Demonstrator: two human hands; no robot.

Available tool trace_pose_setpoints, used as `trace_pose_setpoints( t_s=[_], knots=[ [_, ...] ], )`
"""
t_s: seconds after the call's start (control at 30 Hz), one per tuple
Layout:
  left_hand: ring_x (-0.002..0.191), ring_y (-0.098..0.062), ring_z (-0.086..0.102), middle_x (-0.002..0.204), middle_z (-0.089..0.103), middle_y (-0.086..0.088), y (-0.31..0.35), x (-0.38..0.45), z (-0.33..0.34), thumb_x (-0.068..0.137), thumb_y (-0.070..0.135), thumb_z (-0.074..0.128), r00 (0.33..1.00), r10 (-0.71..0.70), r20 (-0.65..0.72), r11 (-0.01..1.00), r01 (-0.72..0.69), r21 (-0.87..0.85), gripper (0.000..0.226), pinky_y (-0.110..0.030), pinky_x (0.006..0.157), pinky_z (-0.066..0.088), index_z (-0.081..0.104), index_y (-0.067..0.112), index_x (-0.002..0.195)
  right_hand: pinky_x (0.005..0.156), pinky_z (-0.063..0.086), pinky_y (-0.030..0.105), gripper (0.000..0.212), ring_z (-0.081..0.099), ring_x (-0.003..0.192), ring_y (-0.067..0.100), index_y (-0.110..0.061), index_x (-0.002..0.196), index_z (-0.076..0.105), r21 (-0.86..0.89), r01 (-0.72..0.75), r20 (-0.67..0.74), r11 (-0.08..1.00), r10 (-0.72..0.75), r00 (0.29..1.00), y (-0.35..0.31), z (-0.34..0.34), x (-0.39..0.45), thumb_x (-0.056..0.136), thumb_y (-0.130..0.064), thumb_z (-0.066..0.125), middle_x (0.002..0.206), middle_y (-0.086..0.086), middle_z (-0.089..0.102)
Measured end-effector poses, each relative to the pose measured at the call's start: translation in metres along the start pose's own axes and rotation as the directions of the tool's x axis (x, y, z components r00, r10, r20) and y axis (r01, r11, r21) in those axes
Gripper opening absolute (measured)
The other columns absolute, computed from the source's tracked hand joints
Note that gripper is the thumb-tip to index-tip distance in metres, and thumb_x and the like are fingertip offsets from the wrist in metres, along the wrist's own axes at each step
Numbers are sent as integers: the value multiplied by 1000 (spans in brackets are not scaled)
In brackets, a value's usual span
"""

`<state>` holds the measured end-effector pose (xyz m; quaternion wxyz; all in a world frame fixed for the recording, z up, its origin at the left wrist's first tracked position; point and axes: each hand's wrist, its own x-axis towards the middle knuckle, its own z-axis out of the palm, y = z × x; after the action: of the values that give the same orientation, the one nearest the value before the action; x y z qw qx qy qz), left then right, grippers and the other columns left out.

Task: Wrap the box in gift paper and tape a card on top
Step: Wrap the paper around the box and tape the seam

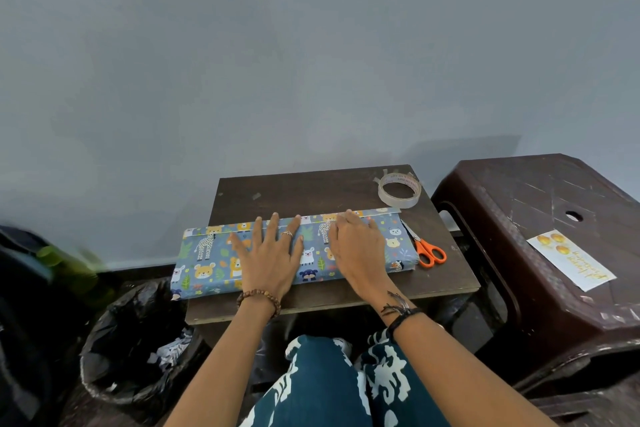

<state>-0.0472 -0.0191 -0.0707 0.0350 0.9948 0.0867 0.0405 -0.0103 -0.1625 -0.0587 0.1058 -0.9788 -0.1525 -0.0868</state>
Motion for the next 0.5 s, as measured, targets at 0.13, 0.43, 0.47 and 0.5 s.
trace_pose_setpoints(
  t_s=[0.13,0.43,0.47,0.5],
  knots=[
    [144,-24,11,155,18,3,-2,2,1,97,48,20,1000,4,-21,1000,-4,-10,49,-61,109,10,14,42,145,117,4,35,81,17,144,18,-8,145,28,126,207,89,970,-219,972,-6,3,-2,89,-60,1,154,7,23],
    [145,-24,8,156,13,5,-3,6,2,99,43,18,1000,8,-17,1000,-8,5,46,-61,110,8,13,43,145,111,26,35,66,47,128,20,-6,130,52,148,188,-48,971,-183,982,0,22,0,90,-47,20,135,9,53],
    [145,-24,6,157,9,5,-4,6,2,99,43,16,1000,12,-3,1000,-12,16,47,-61,110,7,9,43,145,111,24,34,65,46,129,19,-7,131,51,152,184,-40,971,-180,983,-1,21,-1,90,-46,21,137,9,52],
    [145,-24,4,157,6,5,-4,5,3,99,43,14,1000,17,11,1000,-17,25,47,-61,110,6,5,43,145,112,23,34,62,44,130,19,-7,132,50,161,174,-39,972,-170,985,-3,20,-1,91,-44,23,138,9,50]
  ],
)
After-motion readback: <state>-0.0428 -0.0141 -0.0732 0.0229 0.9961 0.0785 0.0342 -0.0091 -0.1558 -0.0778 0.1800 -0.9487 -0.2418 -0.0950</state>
